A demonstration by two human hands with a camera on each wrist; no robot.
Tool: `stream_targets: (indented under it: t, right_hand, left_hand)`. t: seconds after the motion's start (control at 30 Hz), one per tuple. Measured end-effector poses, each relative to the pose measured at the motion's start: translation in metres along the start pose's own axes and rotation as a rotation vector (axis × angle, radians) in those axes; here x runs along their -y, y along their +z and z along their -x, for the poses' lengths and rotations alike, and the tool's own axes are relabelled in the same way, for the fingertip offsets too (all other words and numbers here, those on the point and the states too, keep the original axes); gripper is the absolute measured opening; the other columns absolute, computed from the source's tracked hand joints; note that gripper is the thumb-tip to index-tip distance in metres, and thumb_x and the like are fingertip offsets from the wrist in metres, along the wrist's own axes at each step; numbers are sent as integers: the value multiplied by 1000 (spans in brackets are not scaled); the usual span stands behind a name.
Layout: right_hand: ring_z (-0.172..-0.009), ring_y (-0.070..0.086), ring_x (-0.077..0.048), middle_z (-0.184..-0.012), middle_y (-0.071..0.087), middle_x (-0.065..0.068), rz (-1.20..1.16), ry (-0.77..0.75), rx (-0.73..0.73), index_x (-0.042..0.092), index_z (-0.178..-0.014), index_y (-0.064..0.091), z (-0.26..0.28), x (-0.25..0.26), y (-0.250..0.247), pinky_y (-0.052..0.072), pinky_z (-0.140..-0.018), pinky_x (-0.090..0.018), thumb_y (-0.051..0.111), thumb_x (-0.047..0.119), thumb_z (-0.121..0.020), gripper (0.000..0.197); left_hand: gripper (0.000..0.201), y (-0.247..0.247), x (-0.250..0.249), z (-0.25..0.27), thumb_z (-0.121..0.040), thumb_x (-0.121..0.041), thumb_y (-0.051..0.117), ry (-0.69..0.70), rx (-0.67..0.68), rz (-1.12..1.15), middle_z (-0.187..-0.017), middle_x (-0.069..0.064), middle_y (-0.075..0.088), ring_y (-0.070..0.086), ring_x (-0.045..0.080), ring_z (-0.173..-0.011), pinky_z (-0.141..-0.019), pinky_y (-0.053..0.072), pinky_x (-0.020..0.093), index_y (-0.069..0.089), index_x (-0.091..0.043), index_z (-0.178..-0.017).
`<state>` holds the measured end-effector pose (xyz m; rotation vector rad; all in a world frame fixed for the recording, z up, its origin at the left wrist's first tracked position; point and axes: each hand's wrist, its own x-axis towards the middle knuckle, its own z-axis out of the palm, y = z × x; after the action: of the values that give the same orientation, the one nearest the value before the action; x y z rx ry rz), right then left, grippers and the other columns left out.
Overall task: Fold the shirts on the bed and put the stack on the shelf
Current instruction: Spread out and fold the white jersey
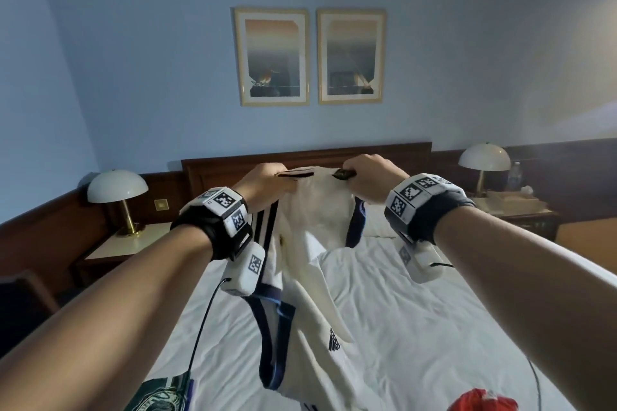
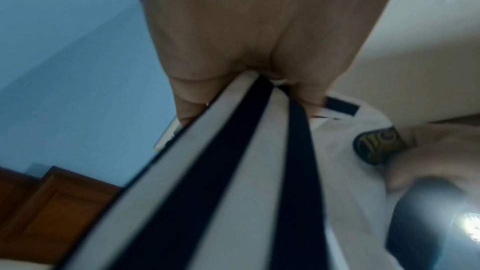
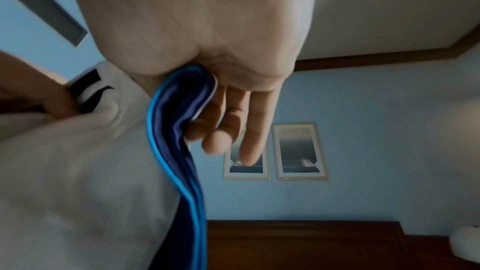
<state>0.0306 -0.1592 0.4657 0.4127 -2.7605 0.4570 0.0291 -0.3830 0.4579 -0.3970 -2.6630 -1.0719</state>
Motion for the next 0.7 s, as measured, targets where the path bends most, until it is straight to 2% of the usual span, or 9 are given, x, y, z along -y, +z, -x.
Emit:
stream_targets:
  t: [0.1, 0.17, 0.23, 0.33, 0.4, 0.47, 0.53, 0.6, 0.7]
  right_hand:
    - [-62, 59, -26, -67, 61, -7, -146, -36, -21, 15, -62, 54, 2, 7, -11, 43, -55, -27, 51, 29, -93, 35]
    - [-58, 59, -26, -64, 62, -11, -244, -78, -10, 15, -60, 59, 6, 17, -16, 44, -53, -25, 55, 26, -90, 32]
    - [-59, 58, -28, -66, 64, -16, -330, -157, 5, 8, -69, 66, 12, 30, -15, 51, -57, -42, 57, 22, -85, 23]
    - [-55, 52, -26, -58, 58, -9, -540, -302, 108, 5, -63, 60, 27, 49, -6, 43, -55, -37, 55, 25, -84, 29]
    - [-55, 61, -32, -61, 65, -18, -730, -299, 134, 4, -64, 62, 30, 52, 3, 51, -57, -38, 49, 23, -79, 28]
    - [-53, 61, -31, -60, 65, -19, -691, -274, -43, 3, -66, 64, 22, 44, 16, 53, -58, -40, 45, 23, -73, 28]
    - [-58, 59, -27, -60, 64, -8, -440, -232, -252, 12, -67, 65, 14, 28, 33, 53, -61, -40, 48, 18, -74, 19]
    - [-69, 57, -22, -75, 67, 2, -311, -179, -238, 20, -85, 68, 9, 15, 52, 50, -69, -32, 54, 14, -79, 16]
    - [-87, 55, -11, -112, 64, 5, -358, -163, -30, 20, -121, 57, 5, 9, 79, 43, -78, -25, 67, 25, -82, 41]
  left_hand:
    - [36, 4, 0, 1, -65, -38, 80, 66, 163, -205, -78, 2, 67, 61, 20, -72, -67, 45, 33, 65, -10, -82]
    - [32, 11, 1, 1, -74, -38, 79, 93, 168, -407, -85, 4, 68, 66, 21, -82, -75, 50, 34, 68, -9, -82]
    - [28, 14, -1, -2, -85, -35, 65, 113, 50, -475, -83, 5, 62, 64, 25, -86, -73, 48, 34, 63, -9, -75]
    - [26, 3, 0, -8, -78, -30, 43, 202, -114, -249, -77, 5, 69, 66, 29, -81, -71, 48, 35, 67, -21, -75]
    - [23, -9, 1, -9, -74, -21, 48, 237, -134, 43, -71, -5, 70, 64, 14, -71, -68, 49, 30, 71, -23, -69]
    - [12, -19, -6, -3, -79, -5, 54, 249, -117, 334, -67, -2, 61, 55, 6, -61, -62, 45, 24, 64, -1, -73]
    - [14, -31, -17, 5, -83, 2, 53, 249, -84, 542, -66, -1, 51, 48, 5, -57, -58, 42, 21, 60, -3, -72]
    - [30, -45, -21, 8, -83, -9, 56, 263, -65, 587, -63, -10, 54, 49, 4, -61, -63, 43, 21, 65, -25, -59]
    - [24, -61, -21, 11, -86, -23, 60, 244, -70, 555, -69, -10, 62, 57, 5, -69, -72, 47, 23, 72, -29, -65]
